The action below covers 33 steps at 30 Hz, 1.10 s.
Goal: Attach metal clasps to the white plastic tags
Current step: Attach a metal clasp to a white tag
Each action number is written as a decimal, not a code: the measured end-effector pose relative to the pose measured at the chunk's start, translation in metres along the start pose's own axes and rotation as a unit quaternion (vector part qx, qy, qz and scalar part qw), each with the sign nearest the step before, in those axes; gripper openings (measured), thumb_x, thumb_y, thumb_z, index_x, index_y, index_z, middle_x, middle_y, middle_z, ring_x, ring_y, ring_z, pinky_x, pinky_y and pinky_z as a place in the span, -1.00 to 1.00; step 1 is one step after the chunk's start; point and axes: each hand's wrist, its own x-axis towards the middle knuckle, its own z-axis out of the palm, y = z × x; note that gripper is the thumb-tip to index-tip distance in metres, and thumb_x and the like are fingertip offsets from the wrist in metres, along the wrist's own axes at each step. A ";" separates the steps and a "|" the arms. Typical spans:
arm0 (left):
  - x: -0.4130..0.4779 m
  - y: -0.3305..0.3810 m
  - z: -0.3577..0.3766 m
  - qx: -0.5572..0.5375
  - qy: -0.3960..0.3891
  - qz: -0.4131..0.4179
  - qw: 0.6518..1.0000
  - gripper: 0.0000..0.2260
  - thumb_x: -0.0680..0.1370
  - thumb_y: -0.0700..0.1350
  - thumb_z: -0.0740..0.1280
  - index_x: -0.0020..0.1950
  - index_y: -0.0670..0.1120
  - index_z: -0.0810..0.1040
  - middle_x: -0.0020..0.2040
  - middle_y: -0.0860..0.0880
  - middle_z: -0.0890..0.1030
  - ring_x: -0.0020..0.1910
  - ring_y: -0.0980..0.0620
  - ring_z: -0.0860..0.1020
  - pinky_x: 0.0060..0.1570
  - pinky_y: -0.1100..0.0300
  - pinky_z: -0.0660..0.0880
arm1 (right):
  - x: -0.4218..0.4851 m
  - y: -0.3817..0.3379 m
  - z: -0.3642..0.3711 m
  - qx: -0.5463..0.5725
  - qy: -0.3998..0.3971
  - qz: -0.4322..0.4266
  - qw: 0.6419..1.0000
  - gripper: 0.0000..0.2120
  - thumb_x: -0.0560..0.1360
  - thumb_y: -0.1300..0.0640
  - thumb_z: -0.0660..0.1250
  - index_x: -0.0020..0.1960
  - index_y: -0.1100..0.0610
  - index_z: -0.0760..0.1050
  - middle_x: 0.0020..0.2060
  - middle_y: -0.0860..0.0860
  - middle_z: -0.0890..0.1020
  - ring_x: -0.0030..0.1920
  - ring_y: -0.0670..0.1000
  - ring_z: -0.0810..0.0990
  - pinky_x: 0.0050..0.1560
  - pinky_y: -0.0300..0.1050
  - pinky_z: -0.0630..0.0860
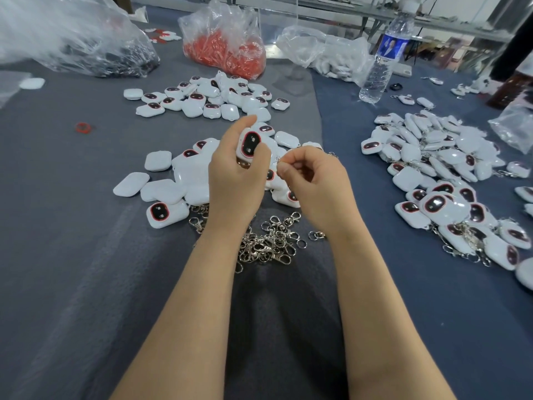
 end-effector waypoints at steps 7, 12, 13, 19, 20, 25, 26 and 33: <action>-0.005 0.000 0.000 0.070 -0.043 0.107 0.991 -0.71 0.53 -0.26 0.25 0.22 -0.04 0.50 -0.22 0.17 0.50 -0.30 0.20 0.42 -0.24 0.37 0.39 | 0.002 0.000 -0.004 -0.001 0.002 0.047 0.999 -0.89 0.52 0.19 0.34 -0.18 0.05 0.53 -0.33 -0.08 0.58 -0.28 -0.06 0.50 -0.15 -0.12 0.53; -0.006 0.001 0.001 0.123 -0.070 0.164 0.976 -0.73 0.53 -0.24 0.25 0.23 -0.10 0.51 -0.17 0.19 0.50 -0.23 0.15 0.45 -0.15 0.28 0.41 | 0.002 0.000 -0.007 -0.016 0.008 0.062 0.998 -0.88 0.50 0.17 0.35 -0.21 0.05 0.53 -0.28 0.03 0.62 -0.27 -0.03 0.53 -0.18 -0.16 0.52; -0.006 0.001 0.000 0.130 -0.076 0.179 0.972 -0.73 0.53 -0.24 0.24 0.22 -0.11 0.51 -0.13 0.16 0.52 -0.20 0.12 0.47 -0.11 0.25 0.43 | 0.001 0.000 -0.008 -0.014 0.009 0.065 0.998 -0.88 0.50 0.17 0.35 -0.22 0.05 0.52 -0.28 0.04 0.62 -0.28 -0.03 0.53 -0.21 -0.19 0.50; -0.006 -0.003 0.003 0.098 -0.055 0.122 0.986 -0.75 0.54 -0.23 0.25 0.19 -0.06 0.51 -0.18 0.21 0.50 -0.24 0.18 0.48 -0.15 0.31 0.44 | 0.001 0.001 -0.006 0.011 0.030 0.071 0.997 -0.91 0.51 0.16 0.34 -0.18 0.06 0.52 -0.31 0.03 0.59 -0.31 -0.06 0.50 -0.28 -0.30 0.43; -0.005 -0.004 0.004 0.074 -0.044 0.090 0.992 -0.76 0.53 -0.23 0.25 0.17 -0.03 0.51 -0.18 0.20 0.51 -0.24 0.22 0.48 -0.16 0.35 0.44 | 0.001 0.001 -0.005 0.023 0.034 0.069 0.997 -0.92 0.51 0.17 0.34 -0.15 0.04 0.51 -0.31 0.01 0.59 -0.32 -0.08 0.49 -0.29 -0.33 0.43; 0.000 -0.007 0.004 -0.036 -0.014 -0.042 0.998 -0.75 0.51 -0.26 0.25 0.10 0.04 0.52 -0.13 0.13 0.56 -0.23 0.25 0.52 -0.18 0.35 0.49 | 0.000 0.001 -0.003 0.055 0.007 0.061 0.997 -0.88 0.52 0.21 0.32 0.00 0.02 0.50 -0.35 -0.06 0.57 -0.39 -0.16 0.48 -0.29 -0.34 0.47; 0.000 -0.007 0.004 -0.047 -0.013 -0.054 0.997 -0.75 0.51 -0.26 0.25 0.09 0.04 0.52 -0.11 0.11 0.56 -0.22 0.25 0.54 -0.17 0.31 0.51 | 0.000 0.000 -0.003 0.056 0.002 0.061 0.997 -0.89 0.52 0.21 0.33 -0.02 0.01 0.51 -0.34 -0.05 0.58 -0.37 -0.16 0.49 -0.27 -0.29 0.49; -0.001 -0.008 0.004 -0.037 -0.018 -0.034 0.999 -0.74 0.50 -0.28 0.25 0.04 0.07 0.52 -0.21 0.19 0.54 -0.29 0.30 0.49 -0.22 0.40 0.46 | 0.000 0.001 -0.003 0.024 -0.011 0.057 0.998 -0.89 0.53 0.20 0.32 -0.14 0.04 0.57 -0.49 -0.17 0.48 -0.40 -0.13 0.43 -0.30 -0.29 0.46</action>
